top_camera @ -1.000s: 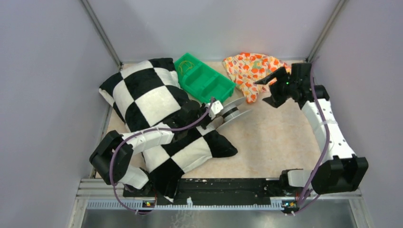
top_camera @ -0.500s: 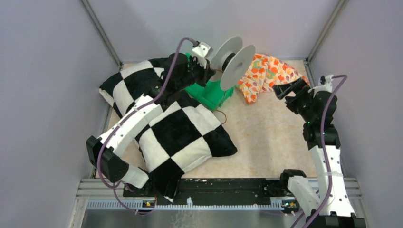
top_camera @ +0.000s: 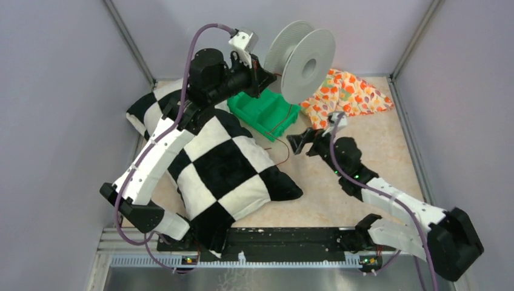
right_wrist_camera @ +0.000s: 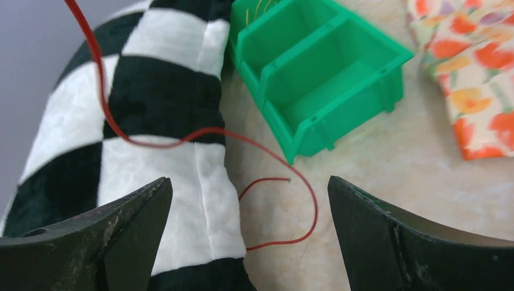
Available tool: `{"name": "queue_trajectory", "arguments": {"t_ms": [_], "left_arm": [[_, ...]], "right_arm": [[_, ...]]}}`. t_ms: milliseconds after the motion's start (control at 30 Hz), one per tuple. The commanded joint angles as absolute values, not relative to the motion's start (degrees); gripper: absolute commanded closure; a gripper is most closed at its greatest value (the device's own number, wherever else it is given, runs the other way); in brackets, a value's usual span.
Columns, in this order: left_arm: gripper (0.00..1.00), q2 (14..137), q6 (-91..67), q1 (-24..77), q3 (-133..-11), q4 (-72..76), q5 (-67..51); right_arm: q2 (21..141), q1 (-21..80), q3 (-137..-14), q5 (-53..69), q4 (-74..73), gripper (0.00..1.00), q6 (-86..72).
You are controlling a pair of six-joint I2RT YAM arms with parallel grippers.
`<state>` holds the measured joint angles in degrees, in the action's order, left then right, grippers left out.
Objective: Wrap the cables
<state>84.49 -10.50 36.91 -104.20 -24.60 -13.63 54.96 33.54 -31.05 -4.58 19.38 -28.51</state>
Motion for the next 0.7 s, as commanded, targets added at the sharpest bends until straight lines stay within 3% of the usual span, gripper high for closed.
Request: {"name": "queue_trajectory", "arguments": {"t_ms": [0,200,500,600,667], "left_arm": [[1.0,81.4,-14.3,37.0,-111.3,-20.2,-13.9],[1.0,81.4,-16.0,37.0,-116.3,-20.7,-14.6],[1.0,79.6,-17.5,37.0,-119.4,-20.5,-16.7],[1.0,78.8,-16.9,36.9,-119.2,-20.6,-16.5],[1.0,78.6,-16.2,37.0,-119.2,-20.9,-16.0]], "right_arm": [[64.5,38.1,-29.0,-8.6,43.2,0.02,-27.0],[77.0,39.8,-30.2,-6.6,54.9,0.07,-27.6],[85.7,40.7,-34.3,-13.1,53.8,0.1,-20.9],[85.7,40.8,-34.3,-13.3,53.1,0.27,-21.7],[85.3,40.7,-33.9,-13.3,52.3,0.51,-22.1]]}}
